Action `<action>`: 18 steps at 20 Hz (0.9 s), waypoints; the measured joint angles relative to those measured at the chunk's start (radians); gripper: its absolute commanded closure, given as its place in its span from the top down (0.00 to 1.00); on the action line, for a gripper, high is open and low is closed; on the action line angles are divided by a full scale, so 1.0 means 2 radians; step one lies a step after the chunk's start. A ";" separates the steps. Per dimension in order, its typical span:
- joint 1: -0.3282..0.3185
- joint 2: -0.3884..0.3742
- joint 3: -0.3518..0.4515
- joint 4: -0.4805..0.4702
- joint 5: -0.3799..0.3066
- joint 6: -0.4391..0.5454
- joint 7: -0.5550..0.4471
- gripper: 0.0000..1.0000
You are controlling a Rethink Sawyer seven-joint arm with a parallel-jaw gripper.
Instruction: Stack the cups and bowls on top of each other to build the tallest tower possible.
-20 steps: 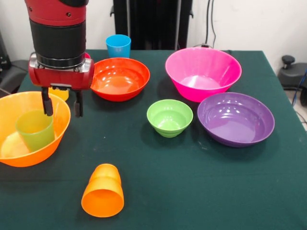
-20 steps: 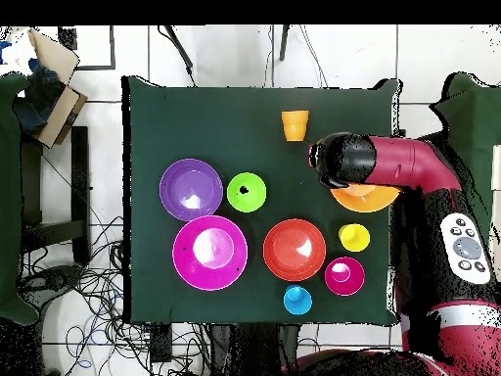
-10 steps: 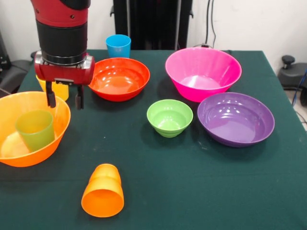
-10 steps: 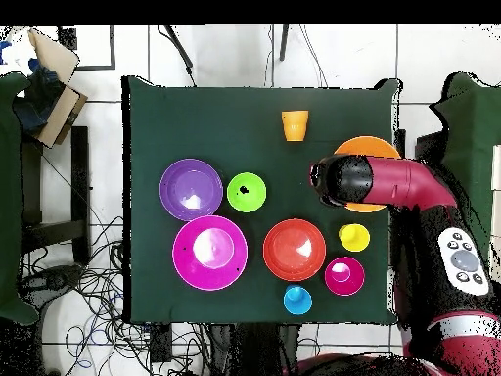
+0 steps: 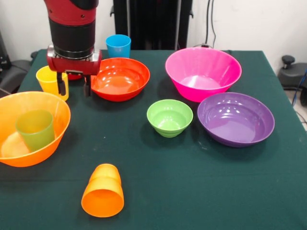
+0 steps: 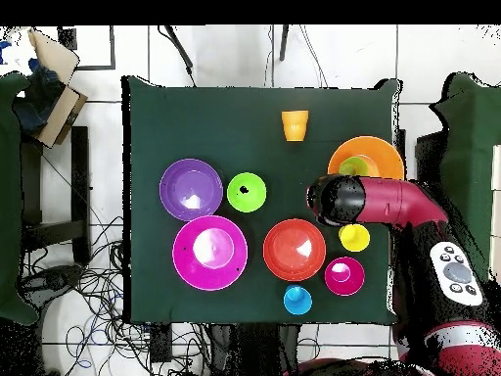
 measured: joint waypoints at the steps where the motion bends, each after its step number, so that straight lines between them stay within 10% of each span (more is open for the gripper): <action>1: 0.002 0.000 -0.004 0.004 0.000 -0.009 0.000 1.00; 18: 0.034 0.030 -0.068 0.013 0.000 -0.157 0.000 1.00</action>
